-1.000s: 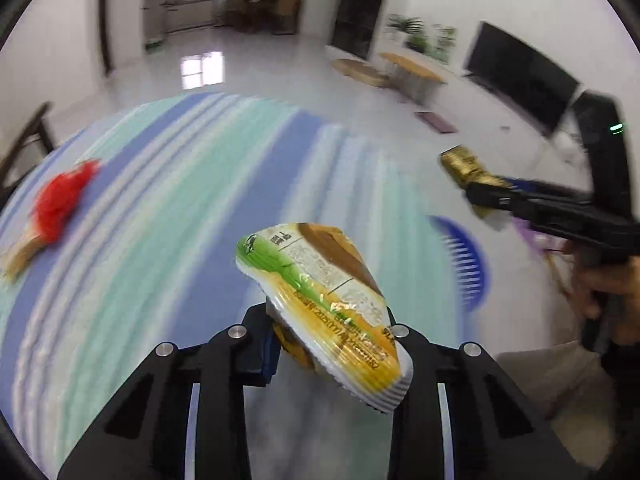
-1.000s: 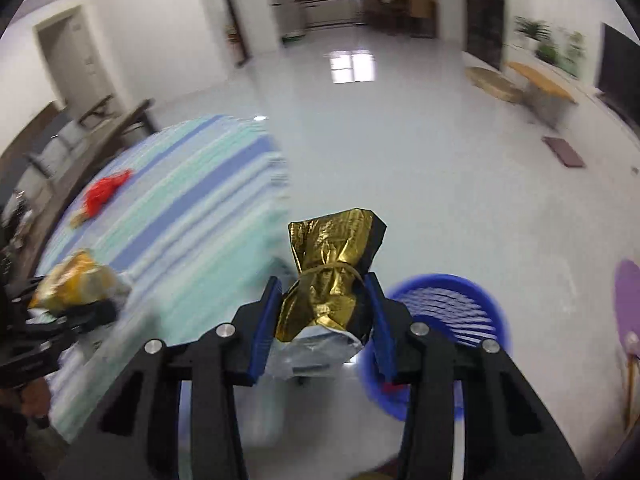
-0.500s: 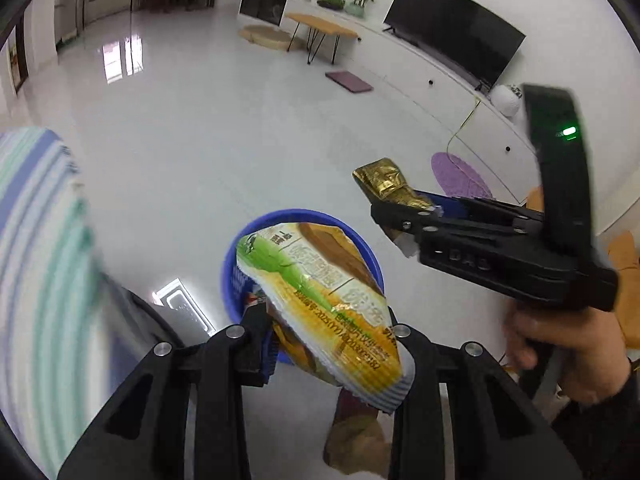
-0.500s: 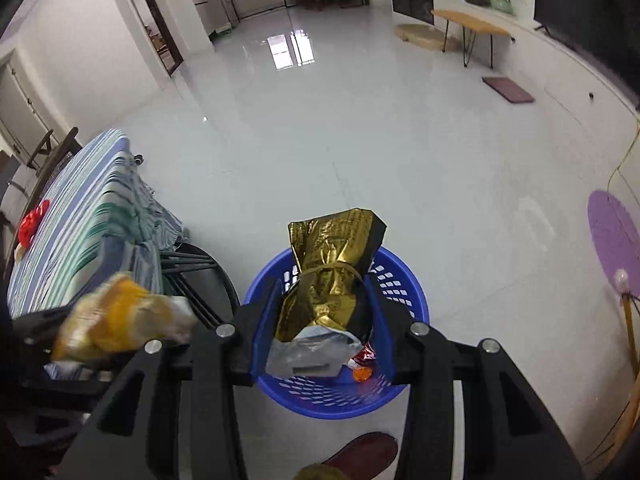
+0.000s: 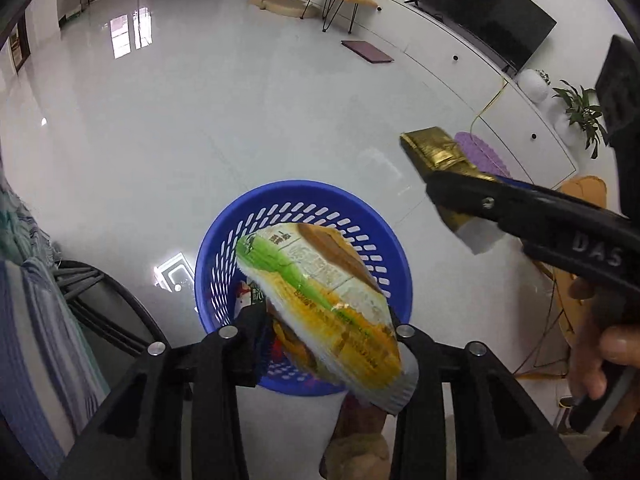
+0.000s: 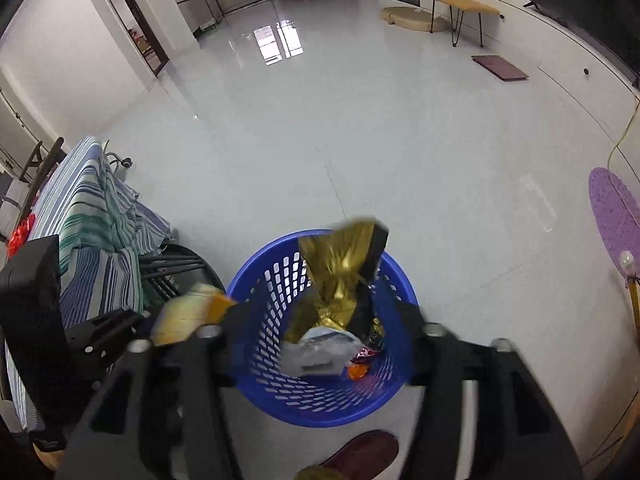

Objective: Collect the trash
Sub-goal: 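Carry chip bag and wrapper over the wastebasket and open both tools, then move the right tool to the red plastic bag and grasp it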

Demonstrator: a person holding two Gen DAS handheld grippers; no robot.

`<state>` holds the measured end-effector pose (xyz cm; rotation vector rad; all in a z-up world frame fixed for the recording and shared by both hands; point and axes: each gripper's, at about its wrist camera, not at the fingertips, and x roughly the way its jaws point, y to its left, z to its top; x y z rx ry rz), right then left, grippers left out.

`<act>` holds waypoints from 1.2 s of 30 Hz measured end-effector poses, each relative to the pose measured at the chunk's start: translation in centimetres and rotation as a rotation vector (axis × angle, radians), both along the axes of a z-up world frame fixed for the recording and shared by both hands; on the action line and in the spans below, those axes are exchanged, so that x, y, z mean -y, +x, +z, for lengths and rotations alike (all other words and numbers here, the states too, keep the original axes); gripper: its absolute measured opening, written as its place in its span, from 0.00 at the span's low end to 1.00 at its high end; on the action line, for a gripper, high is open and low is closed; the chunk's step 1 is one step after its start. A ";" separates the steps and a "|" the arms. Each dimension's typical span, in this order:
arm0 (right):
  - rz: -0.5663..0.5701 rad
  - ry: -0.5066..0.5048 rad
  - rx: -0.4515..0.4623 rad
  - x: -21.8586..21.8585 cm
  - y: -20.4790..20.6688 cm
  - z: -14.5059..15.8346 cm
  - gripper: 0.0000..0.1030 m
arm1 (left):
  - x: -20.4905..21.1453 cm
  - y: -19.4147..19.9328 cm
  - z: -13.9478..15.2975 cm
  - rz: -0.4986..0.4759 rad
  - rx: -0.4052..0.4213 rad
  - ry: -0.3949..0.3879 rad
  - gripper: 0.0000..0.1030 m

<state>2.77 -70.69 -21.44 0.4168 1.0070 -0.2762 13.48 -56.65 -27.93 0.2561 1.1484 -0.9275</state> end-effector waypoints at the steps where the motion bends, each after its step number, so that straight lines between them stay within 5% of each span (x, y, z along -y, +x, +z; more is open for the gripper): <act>1: -0.008 -0.007 0.004 0.1 -0.1 0.1 0.69 | 1.4 0.2 -0.5 0.002 0.005 -0.003 0.59; 3: -0.021 -0.017 0.017 0.5 -0.4 0.7 0.74 | 1.3 0.4 -0.5 0.021 0.031 -0.016 0.83; 4: -0.032 -0.028 0.023 0.7 -0.5 1.0 0.78 | 0.8 0.4 -0.1 0.031 0.048 -0.026 0.86; 11: -0.067 -0.081 0.136 0.2 -1.6 4.5 0.89 | -0.6 -1.2 4.0 0.041 0.171 -0.067 0.95; 18: 0.058 -0.266 0.251 -6.3 -1.6 9.3 0.94 | -7.9 -4.3 10.4 0.098 0.267 -0.198 0.95; 23: 0.211 -0.306 0.306 -14.7 -0.9 10.5 0.95 | -15.3 -5.7 13.2 0.077 0.230 -0.245 0.95; 26: 0.323 -0.212 0.311 -21.1 0.4 9.7 0.95 | -20.9 -5.5 13.3 0.107 0.230 -0.184 0.95; 30: 0.418 -0.190 0.299 -28.6 1.8 9.2 0.95 | -29.9 -3.7 12.8 0.217 0.254 -0.085 0.95; 36: 0.520 -0.103 0.232 -37.9 3.9 7.6 0.95 | -43.3 0.4 13.5 0.437 0.247 -0.048 0.95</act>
